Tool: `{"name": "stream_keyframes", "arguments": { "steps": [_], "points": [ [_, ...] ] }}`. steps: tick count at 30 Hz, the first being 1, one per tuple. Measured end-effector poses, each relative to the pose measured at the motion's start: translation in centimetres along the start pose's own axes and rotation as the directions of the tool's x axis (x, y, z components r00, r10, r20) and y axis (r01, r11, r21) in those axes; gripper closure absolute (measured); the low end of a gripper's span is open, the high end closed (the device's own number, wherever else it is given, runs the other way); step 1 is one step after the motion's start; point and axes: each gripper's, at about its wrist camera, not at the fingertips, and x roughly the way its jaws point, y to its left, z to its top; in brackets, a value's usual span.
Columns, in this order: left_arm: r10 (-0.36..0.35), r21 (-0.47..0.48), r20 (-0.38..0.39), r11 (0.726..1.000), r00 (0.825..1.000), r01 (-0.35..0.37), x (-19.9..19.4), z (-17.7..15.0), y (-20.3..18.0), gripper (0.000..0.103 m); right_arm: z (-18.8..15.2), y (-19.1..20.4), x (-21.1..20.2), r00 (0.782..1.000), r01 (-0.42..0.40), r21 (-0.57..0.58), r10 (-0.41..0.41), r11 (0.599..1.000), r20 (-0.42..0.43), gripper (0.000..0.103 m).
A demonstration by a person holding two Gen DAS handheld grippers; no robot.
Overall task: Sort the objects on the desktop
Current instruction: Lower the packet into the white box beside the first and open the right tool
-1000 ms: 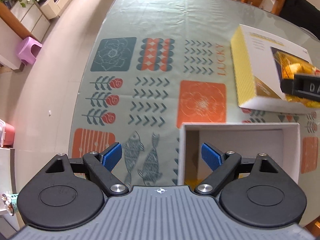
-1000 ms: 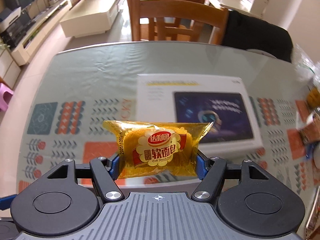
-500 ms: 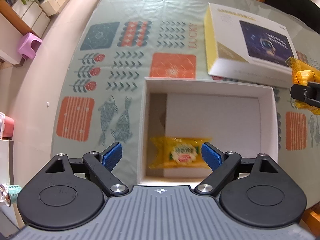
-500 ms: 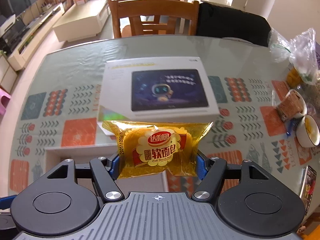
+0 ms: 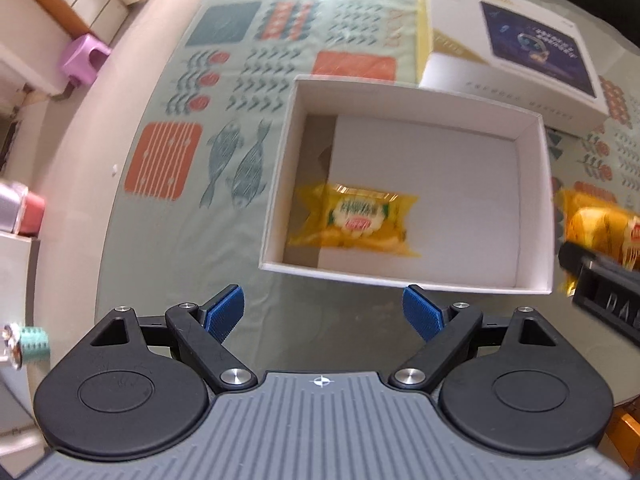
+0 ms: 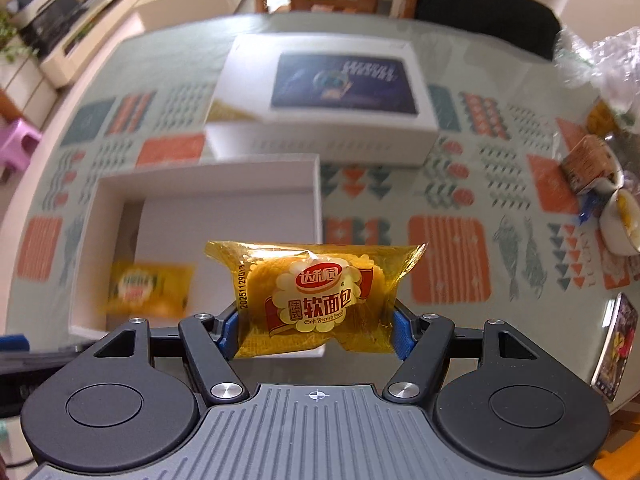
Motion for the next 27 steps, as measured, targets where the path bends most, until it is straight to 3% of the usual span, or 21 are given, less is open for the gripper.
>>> {"name": "stream_keyframes", "arguments": {
  "steps": [6, 16, 27],
  "points": [
    [0.036, -0.051, -0.027, 0.998, 0.999, -0.037, 0.3, -1.7, 1.4, 0.000, -2.4, 2.0, 0.5, 0.994, -0.077, -0.082, 0.070, 0.994, -0.078, 0.036],
    [0.053, -0.106, -0.057, 0.993, 0.997, -0.059, 0.1, -2.9, 3.0, 0.000, -3.8, 3.3, 0.9, 0.979, -0.128, -0.099, 0.109, 0.987, -0.173, 0.035],
    [0.028, -0.057, -0.052, 0.998, 0.998, -0.031, 0.8, -0.8, 3.6, 0.000, -2.7, 4.3, 2.2, 0.981, -0.096, -0.063, 0.084, 0.993, -0.172, 0.035]
  ]
}}
